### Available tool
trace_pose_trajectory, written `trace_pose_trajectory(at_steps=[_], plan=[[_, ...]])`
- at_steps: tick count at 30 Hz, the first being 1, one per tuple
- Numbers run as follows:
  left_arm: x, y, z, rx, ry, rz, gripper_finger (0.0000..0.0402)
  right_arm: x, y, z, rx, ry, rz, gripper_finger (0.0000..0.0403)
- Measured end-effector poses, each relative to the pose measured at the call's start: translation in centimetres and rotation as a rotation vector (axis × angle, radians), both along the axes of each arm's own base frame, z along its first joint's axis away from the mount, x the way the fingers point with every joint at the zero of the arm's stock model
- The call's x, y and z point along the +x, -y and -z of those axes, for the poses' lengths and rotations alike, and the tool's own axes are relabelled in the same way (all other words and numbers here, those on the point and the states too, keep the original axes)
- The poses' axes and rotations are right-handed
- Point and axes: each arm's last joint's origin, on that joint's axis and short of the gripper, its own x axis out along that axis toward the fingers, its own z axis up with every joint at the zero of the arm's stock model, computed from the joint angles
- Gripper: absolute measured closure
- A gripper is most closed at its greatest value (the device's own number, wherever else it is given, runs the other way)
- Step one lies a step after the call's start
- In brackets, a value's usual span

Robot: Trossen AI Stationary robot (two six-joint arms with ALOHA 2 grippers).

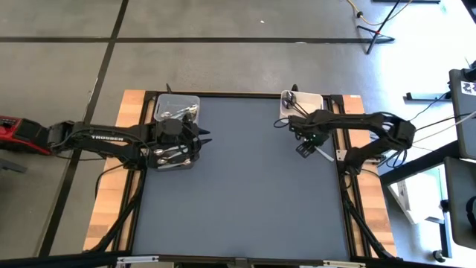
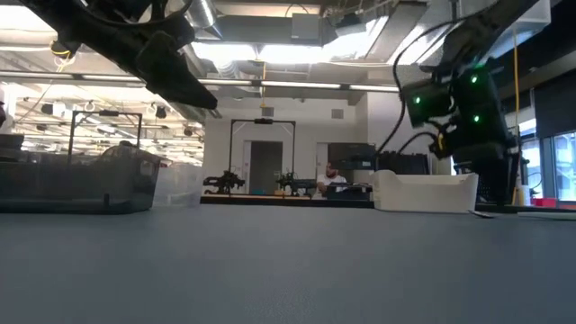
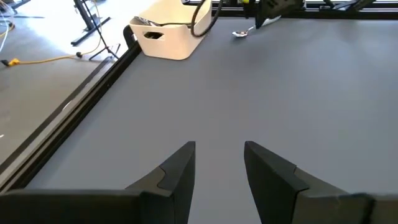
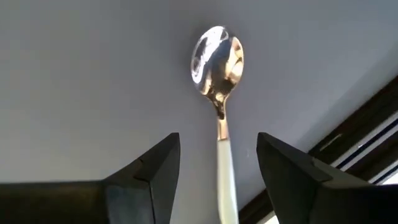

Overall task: Sort silverware by color (type)
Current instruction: Put the blue spoon into the black bin

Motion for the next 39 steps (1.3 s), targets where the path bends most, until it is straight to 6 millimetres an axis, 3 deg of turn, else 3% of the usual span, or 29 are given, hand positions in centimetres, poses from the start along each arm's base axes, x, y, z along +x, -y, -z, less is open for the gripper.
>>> trace_pose_trajectory(at_steps=[7, 18, 24, 30, 39], plan=[[0.0, 0.0, 0.0, -0.001, 0.000, -0.001, 0.0269, -0.1, 1.5, 2.3, 0.084, -0.099, 0.011, 0.0227], [0.0, 0.0, 0.0, -0.005, 0.002, 0.001, 0.0269, 0.1, 2.0, 3.4, 0.172, -0.100, -0.063, 0.0389], [0.0, 0.2, 0.0, -0.002, 0.000, 0.010, 0.0269, 0.2, 1.9, 3.2, 0.172, -0.104, -0.070, 0.0382], [0.3, 0.4, -0.5, 0.014, 0.055, 0.026, 0.0269, 0.5, 0.5, 1.7, 0.116, -0.066, -0.169, 0.0396], [0.0, 0.4, 0.8, 0.039, 0.179, 0.033, 0.0269, 1.9, -2.4, -1.9, -0.044, 0.230, -0.310, 0.0398]])
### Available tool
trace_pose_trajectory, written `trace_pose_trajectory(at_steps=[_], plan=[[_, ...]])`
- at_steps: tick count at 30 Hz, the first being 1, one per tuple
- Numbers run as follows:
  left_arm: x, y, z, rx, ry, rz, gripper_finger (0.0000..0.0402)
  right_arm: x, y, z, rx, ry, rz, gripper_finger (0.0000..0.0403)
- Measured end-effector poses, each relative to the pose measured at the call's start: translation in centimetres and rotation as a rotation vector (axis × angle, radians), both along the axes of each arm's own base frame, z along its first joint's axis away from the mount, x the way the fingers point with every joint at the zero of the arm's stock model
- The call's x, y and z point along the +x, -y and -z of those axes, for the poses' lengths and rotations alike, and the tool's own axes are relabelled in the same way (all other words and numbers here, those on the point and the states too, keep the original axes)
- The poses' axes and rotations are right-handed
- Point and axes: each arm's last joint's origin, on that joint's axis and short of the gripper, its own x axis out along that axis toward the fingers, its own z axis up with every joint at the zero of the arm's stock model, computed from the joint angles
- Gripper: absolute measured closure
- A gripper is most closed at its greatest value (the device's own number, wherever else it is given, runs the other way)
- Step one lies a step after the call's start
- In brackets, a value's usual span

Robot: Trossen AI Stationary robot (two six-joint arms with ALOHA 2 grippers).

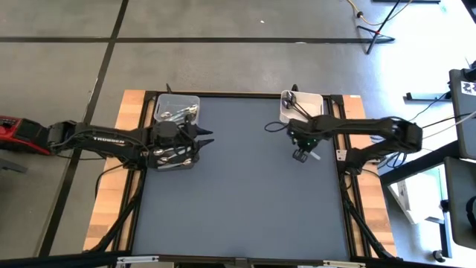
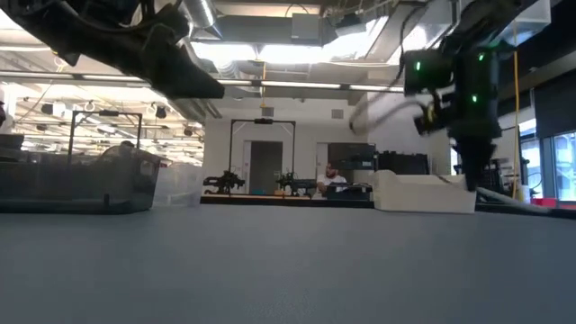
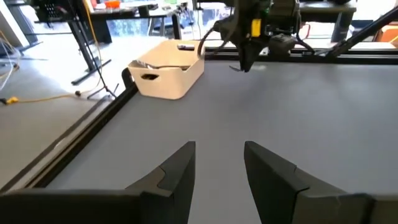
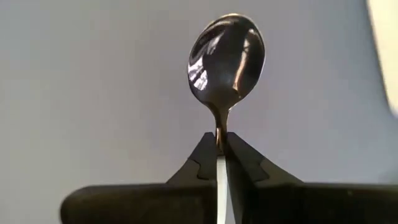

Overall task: Sort silverware by color (type)
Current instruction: Put the blue spoon into the black bin

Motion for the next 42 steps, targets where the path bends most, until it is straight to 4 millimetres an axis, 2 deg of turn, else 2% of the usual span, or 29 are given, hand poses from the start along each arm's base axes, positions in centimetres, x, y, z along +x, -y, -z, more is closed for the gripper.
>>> trace_pose_trajectory(at_steps=[6, 15, 23, 26, 31, 36, 42], plan=[[0.0, 0.0, 0.1, 0.008, 0.016, 0.002, 0.0269, 1.4, -1.6, -2.1, -0.070, 0.260, -0.094, 0.0400], [0.2, -0.2, -0.1, 0.031, 0.051, -0.052, 0.0267, 4.1, -4.1, -3.6, -0.126, 0.545, -0.246, 0.0400], [1.2, -0.3, 1.0, 0.023, 0.019, -0.035, 0.0214, 6.2, -5.8, -5.5, -0.223, 0.815, -0.383, 0.0401], [1.8, -0.2, 1.2, 0.010, 0.043, 0.027, 0.0192, 7.2, -6.4, -6.1, -0.268, 0.908, -0.444, 0.0401], [2.9, -0.1, 1.5, -0.018, 0.047, 0.108, 0.0180, 9.0, -7.4, -6.2, -0.343, 1.034, -0.545, 0.0402], [4.3, 0.7, 2.1, -0.039, 0.009, 0.187, 0.0179, 10.8, -8.0, -5.4, -0.400, 1.115, -0.601, 0.0402], [6.0, 1.5, 1.9, -0.033, -0.002, 0.228, 0.0179, 12.0, -8.5, -4.1, -0.456, 1.115, -0.633, 0.0402]])
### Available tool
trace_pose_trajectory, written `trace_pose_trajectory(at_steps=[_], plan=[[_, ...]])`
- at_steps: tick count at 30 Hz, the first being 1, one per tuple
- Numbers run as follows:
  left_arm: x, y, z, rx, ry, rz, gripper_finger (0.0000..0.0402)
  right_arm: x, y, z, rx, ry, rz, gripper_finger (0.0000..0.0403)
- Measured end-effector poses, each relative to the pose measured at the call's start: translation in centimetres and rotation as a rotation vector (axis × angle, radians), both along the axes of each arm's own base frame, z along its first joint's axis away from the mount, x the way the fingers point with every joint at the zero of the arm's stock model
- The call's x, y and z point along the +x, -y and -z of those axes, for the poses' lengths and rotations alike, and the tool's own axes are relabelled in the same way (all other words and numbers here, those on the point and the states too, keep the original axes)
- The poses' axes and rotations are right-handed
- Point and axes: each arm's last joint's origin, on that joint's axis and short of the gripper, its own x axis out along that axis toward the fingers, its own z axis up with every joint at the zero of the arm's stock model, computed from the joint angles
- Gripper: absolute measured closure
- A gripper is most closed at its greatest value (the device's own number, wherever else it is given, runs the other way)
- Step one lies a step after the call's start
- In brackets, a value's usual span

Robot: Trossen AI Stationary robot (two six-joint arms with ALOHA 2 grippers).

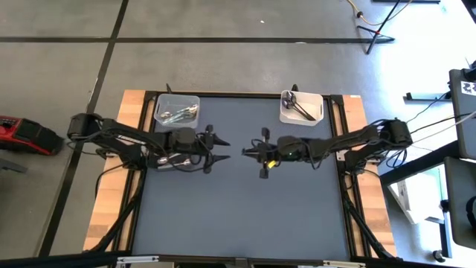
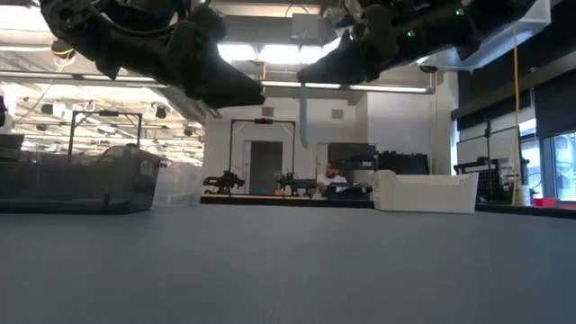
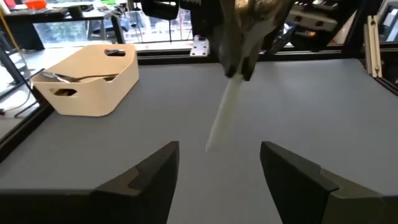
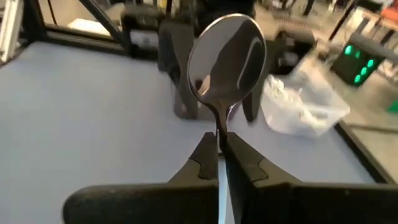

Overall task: Sort silverware by color (type)
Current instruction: Put the blue spoon into the black bin

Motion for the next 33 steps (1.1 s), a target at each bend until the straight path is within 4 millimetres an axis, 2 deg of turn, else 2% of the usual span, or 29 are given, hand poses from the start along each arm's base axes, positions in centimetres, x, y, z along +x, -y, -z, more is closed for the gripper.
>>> trace_pose_trajectory(at_steps=[6, 17, 20, 23, 27, 33], plan=[[1.5, 0.0, 0.5, -0.003, -0.011, 0.009, 0.0179, 0.6, -0.1, 0.1, 0.000, 0.061, -0.028, 0.0402], [4.4, 1.4, 0.4, -0.003, 0.047, 0.075, 0.0179, 1.5, -0.2, 0.6, 0.009, 0.126, -0.046, 0.0402], [4.8, 1.4, 0.5, -0.001, 0.044, 0.071, 0.0190, 1.5, -0.2, 0.7, 0.009, 0.127, -0.047, 0.0402], [4.8, 1.4, 0.6, 0.000, 0.039, 0.067, 0.0218, 1.6, -0.2, 0.6, 0.011, 0.141, -0.047, 0.0402], [4.9, 1.4, 0.5, 0.002, 0.046, 0.067, 0.0276, 1.6, -0.2, 0.6, 0.047, 0.138, -0.039, 0.0394], [4.8, 1.4, 0.6, 0.024, 0.035, 0.068, 0.0366, 1.5, -0.2, 0.6, 0.056, 0.137, -0.037, 0.0337]])
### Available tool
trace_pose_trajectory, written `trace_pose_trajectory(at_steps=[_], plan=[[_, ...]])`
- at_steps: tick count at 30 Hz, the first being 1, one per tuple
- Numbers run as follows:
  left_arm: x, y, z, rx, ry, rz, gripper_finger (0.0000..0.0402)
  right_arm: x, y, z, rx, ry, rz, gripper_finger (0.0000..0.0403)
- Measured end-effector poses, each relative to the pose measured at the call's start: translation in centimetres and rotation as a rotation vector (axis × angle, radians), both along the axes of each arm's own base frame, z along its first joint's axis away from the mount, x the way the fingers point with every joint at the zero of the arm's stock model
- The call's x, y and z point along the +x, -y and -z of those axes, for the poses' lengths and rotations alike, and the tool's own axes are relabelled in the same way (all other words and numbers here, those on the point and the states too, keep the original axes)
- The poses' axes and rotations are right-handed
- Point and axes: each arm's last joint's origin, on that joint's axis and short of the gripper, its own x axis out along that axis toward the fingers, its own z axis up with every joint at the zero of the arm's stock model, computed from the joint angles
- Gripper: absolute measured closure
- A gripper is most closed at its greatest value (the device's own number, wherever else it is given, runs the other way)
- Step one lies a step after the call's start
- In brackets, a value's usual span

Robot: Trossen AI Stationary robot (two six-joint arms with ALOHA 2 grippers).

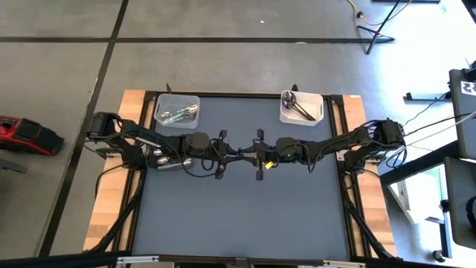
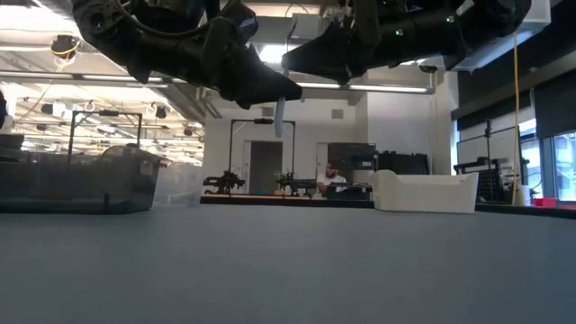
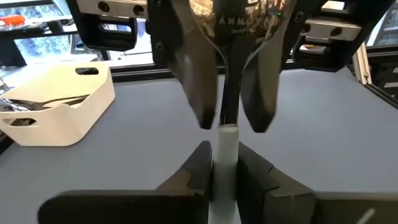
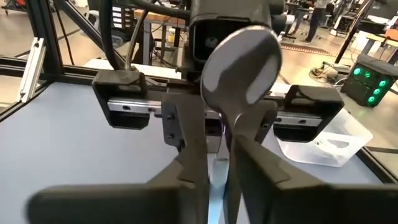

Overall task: Sort silverware by color (type)
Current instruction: Put the blue spoon into the black bin

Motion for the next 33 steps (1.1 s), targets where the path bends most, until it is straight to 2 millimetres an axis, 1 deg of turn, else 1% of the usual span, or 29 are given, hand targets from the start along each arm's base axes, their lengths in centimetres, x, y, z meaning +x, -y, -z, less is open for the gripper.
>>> trace_pose_trajectory(at_steps=[4, 6, 8, 12, 14, 18, 21, 23, 25, 28, 30, 33], plan=[[-0.5, 0.0, -0.3, 0.001, -0.038, -0.005, 0.0366, -0.5, 0.0, -0.3, -0.003, -0.046, 0.000, 0.0289], [-1.2, -0.1, -0.6, 0.010, -0.094, -0.039, 0.0366, -1.4, 0.1, -1.1, -0.006, -0.078, 0.000, 0.0272], [-2.3, 0.1, -1.1, 0.029, -0.171, -0.097, 0.0356, -2.5, 0.2, -2.0, -0.002, -0.119, 0.001, 0.0260], [-5.5, 0.7, -2.9, 0.077, -0.291, -0.216, 0.0346, -4.2, 0.3, -3.0, 0.039, -0.194, 0.013, 0.0252], [-7.4, 0.8, -4.3, 0.064, -0.354, -0.264, 0.0349, -4.6, 0.3, -2.9, 0.044, -0.233, 0.017, 0.0251], [-11.2, 0.9, -7.3, 0.027, -0.441, -0.384, 0.0358, -4.5, 0.3, -2.7, 0.064, -0.240, 0.022, 0.0251], [-13.7, 0.9, -8.1, 0.015, -0.480, -0.454, 0.0357, -4.2, 0.3, -2.5, 0.070, -0.224, 0.023, 0.0251], [-14.9, 0.8, -8.1, -0.007, -0.515, -0.480, 0.0354, -4.0, 0.3, -2.5, 0.070, -0.213, 0.022, 0.0251], [-16.1, 0.6, -7.3, -0.022, -0.591, -0.515, 0.0353, -4.0, 0.3, -2.4, 0.067, -0.221, 0.023, 0.0251], [-17.1, 0.5, -5.7, -0.037, -0.679, -0.557, 0.0353, -4.0, 0.3, -2.4, 0.064, -0.220, 0.022, 0.0251], [-17.2, 0.6, -4.8, -0.056, -0.720, -0.553, 0.0353, -4.0, 0.3, -2.4, 0.062, -0.219, 0.021, 0.0251], [-16.9, 0.8, -4.5, -0.089, -0.749, -0.510, 0.0352, -3.9, 0.3, -2.3, 0.060, -0.222, 0.021, 0.0251]])
